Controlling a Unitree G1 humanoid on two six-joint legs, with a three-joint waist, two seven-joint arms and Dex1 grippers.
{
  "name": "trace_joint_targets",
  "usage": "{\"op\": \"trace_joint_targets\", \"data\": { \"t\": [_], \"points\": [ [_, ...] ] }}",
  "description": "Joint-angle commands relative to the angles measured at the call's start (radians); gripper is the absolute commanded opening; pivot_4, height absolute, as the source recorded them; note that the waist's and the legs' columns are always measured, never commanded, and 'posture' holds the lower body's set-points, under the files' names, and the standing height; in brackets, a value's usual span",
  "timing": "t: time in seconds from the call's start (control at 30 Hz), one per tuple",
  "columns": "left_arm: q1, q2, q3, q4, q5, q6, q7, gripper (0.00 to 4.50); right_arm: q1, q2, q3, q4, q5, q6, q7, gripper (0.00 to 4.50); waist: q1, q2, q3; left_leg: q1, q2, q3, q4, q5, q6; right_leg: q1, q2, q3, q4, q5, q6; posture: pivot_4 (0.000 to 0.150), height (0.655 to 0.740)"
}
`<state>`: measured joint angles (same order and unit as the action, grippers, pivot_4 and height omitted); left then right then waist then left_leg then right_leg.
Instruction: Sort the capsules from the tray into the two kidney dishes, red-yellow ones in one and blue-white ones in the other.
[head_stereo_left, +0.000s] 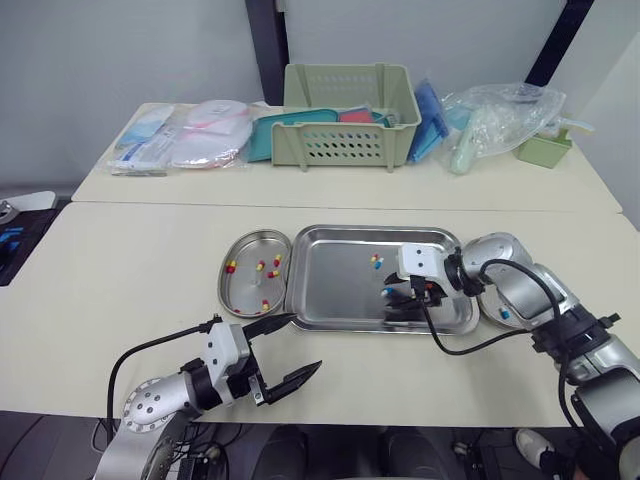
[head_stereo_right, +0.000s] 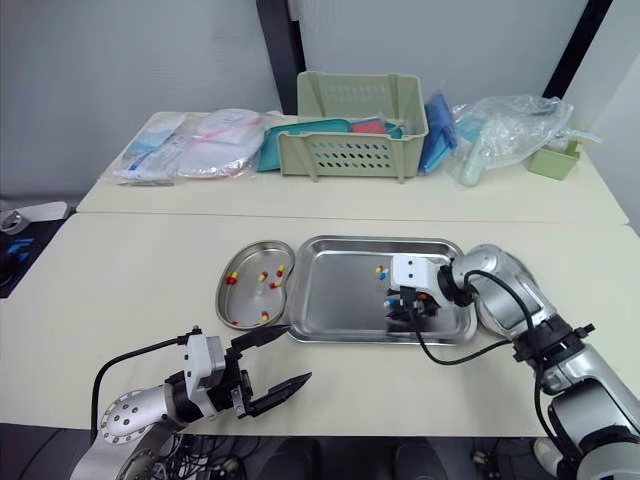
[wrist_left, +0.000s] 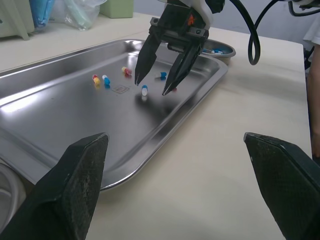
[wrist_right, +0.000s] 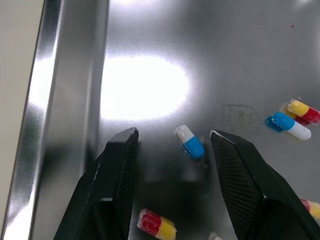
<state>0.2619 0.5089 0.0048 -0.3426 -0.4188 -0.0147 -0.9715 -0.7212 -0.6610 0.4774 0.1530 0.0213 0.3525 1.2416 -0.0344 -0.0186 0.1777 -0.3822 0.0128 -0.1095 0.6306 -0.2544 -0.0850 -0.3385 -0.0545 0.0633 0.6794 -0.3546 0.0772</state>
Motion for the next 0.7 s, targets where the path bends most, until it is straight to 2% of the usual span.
{"op": "trace_joint_targets", "data": {
  "t": [0.03, 0.07, 0.17, 0.4, 0.57, 0.7],
  "points": [
    [-0.001, 0.0, -0.011, -0.016, 0.007, -0.021, 0.004, 4.5, -0.044, 0.02, 0.003, 0.041, -0.022, -0.028, 0.028, 2.52, -0.001, 0.0, 0.0, 0.0, 0.0, 0.0, 0.0, 0.0, 0.0, 0.0, 0.0, 0.0, 0.0, 0.0, 0.0, 0.15, 0.74],
    [-0.001, 0.0, -0.012, -0.016, 0.008, -0.021, 0.004, 4.5, -0.049, 0.024, 0.004, 0.054, -0.028, -0.032, 0.034, 2.52, -0.001, 0.0, 0.0, 0.0, 0.0, 0.0, 0.0, 0.0, 0.0, 0.0, 0.0, 0.0, 0.0, 0.0, 0.0, 0.15, 0.74],
    [-0.004, -0.001, -0.012, -0.017, 0.009, -0.019, 0.008, 4.5, -0.063, 0.038, 0.009, 0.082, -0.042, -0.043, 0.049, 1.88, 0.0, 0.0, 0.0, 0.0, 0.0, 0.0, 0.0, 0.0, 0.0, 0.0, 0.0, 0.0, 0.0, 0.0, 0.0, 0.15, 0.74],
    [-0.006, -0.002, -0.016, -0.03, 0.011, -0.008, 0.025, 4.5, -0.066, 0.041, 0.027, 0.102, -0.089, -0.083, 0.088, 0.09, 0.0, 0.0, 0.0, 0.0, 0.0, 0.0, 0.0, 0.0, 0.0, 0.0, 0.0, 0.0, 0.0, 0.0, 0.0, 0.15, 0.74],
    [-0.009, 0.001, -0.019, -0.034, 0.006, -0.004, 0.032, 4.5, -0.056, 0.05, -0.002, 0.062, -0.078, -0.091, 0.09, 0.04, 0.0, 0.0, 0.0, 0.0, 0.0, 0.0, 0.0, 0.0, 0.0, 0.0, 0.0, 0.0, 0.0, 0.0, 0.0, 0.15, 0.74],
    [-0.019, -0.002, -0.017, -0.02, -0.007, -0.027, 0.012, 4.5, 0.002, 0.009, -0.091, -0.116, -0.016, -0.019, 0.069, 0.04, 0.001, 0.001, 0.0, -0.001, 0.0, 0.0, 0.0, 0.0, 0.0, 0.0, 0.0, 0.0, 0.0, 0.0, 0.0, 0.15, 0.74]
  ]
}}
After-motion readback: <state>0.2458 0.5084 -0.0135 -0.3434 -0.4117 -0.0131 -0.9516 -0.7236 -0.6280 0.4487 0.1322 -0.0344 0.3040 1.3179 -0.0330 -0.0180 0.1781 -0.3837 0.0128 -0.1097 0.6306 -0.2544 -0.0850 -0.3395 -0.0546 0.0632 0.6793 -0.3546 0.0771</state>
